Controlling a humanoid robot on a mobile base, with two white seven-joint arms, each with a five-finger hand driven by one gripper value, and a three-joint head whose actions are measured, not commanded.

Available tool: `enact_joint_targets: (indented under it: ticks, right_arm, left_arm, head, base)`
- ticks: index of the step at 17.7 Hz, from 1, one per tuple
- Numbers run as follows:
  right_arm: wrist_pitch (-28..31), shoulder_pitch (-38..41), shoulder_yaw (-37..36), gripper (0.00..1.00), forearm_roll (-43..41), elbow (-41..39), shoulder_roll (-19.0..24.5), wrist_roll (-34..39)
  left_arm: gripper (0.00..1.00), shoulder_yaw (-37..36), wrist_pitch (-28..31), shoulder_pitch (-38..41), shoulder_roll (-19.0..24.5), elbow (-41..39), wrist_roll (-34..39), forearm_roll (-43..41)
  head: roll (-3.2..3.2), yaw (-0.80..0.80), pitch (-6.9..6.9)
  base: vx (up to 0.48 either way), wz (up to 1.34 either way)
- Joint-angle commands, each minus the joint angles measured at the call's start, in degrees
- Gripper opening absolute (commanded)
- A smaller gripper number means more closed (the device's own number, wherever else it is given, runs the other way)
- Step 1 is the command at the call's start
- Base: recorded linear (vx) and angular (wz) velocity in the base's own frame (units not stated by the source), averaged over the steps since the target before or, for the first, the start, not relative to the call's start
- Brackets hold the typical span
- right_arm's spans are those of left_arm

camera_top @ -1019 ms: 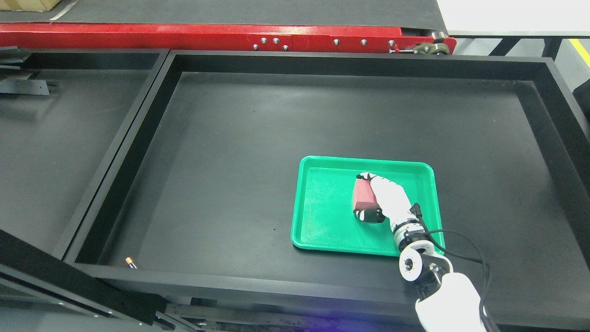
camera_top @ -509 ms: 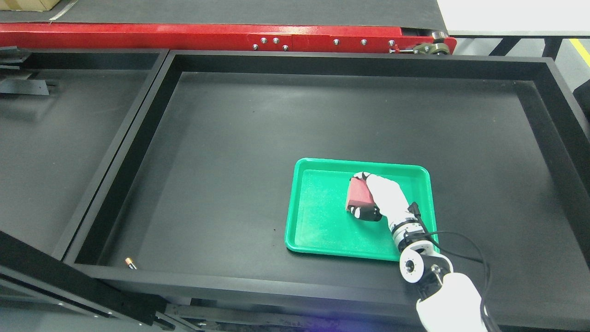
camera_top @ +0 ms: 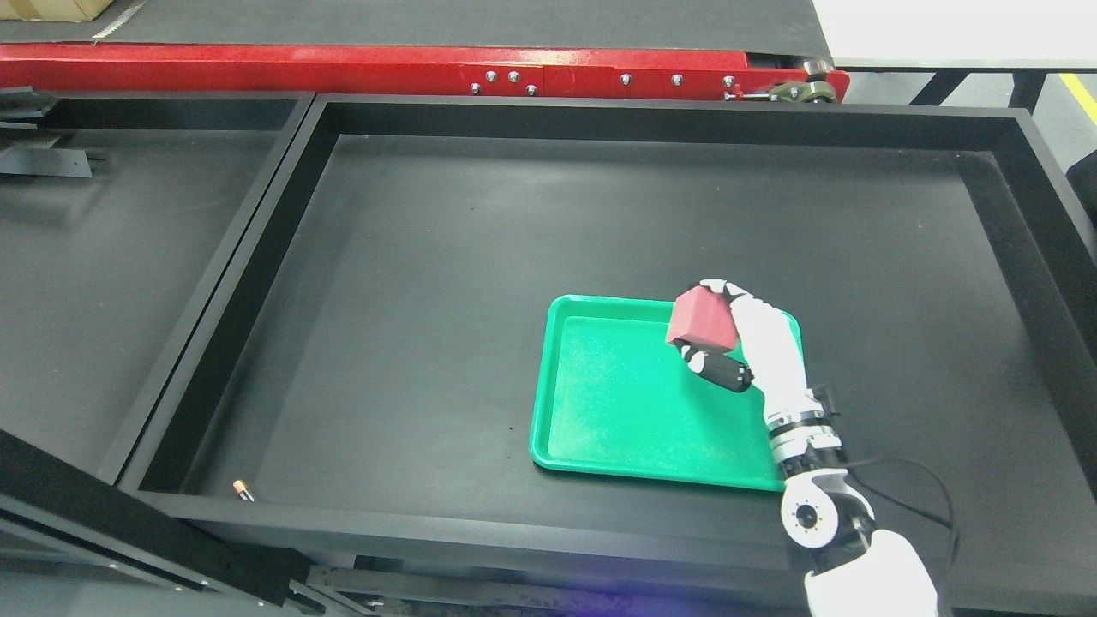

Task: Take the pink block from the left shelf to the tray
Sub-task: 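Lift the pink block off the green tray with the right hand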

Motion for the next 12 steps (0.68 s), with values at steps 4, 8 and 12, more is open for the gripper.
enact_joint_targets:
  ticks: [4, 8, 12]
  right_arm:
    - [-14.54, 1.71, -7.88, 0.04, -3.42, -3.86, -1.0, -9.31]
    - [-14.8, 1.7, -7.17, 0.04, -7.02, -3.95, -1.0, -9.22]
    - [-15.6, 1.62, -7.17, 0.04, -7.2, -3.95, -1.0, -9.22]
  left_arm:
    - [1.0, 0.0, -0.04, 1.14, 1.0, -1.0, -0.01, 0.0]
    - [1.0, 0.0, -0.04, 1.14, 1.0, -1.0, -0.01, 0.0]
    - [1.0, 0.0, -0.04, 1.14, 1.0, -1.0, -0.01, 0.0]
  head:
    - [0.0, 0.0, 0.0]
    - [0.0, 0.0, 0.0]
    - [0.0, 0.0, 0.0]
  base:
    - [-0.008, 0.0]
    - [-0.049, 0.05]
    - [-0.09, 0.14]
